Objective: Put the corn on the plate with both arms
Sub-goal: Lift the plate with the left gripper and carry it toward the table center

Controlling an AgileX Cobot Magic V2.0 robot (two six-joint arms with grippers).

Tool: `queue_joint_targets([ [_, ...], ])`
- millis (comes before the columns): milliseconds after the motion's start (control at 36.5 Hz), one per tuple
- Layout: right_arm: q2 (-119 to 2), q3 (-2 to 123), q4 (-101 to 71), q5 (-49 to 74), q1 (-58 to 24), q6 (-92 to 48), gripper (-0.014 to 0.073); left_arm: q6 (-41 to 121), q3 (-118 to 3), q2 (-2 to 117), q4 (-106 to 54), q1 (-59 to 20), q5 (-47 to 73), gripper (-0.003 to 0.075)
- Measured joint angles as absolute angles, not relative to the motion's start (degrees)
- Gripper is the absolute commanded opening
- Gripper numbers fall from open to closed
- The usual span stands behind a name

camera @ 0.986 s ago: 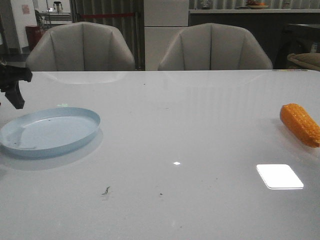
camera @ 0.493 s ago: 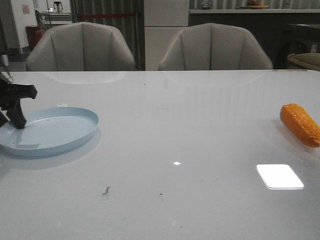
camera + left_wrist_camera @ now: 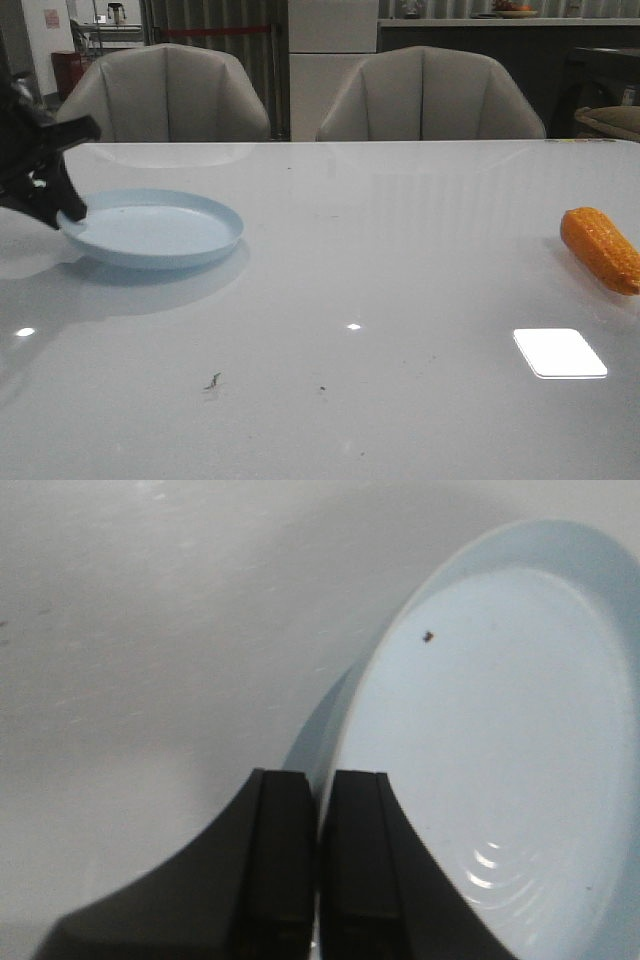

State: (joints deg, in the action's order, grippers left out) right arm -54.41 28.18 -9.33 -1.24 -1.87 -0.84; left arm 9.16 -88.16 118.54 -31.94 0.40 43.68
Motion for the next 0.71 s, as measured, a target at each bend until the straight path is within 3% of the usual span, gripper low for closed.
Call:
queue_joint_targets([
  [329, -54.4, 28.2, -9.3, -1.1, -1.9, -0.8, 0.0487, 9.2, -94.9, 118.5, -40.6, -6.2, 49.1, 0.0102],
  [712, -54.4, 28.2, -9.3, 1.1, -1.9, -0.8, 0.0487, 9.2, -94.9, 118.5, -35.7, -17.0, 49.2, 0.0102],
])
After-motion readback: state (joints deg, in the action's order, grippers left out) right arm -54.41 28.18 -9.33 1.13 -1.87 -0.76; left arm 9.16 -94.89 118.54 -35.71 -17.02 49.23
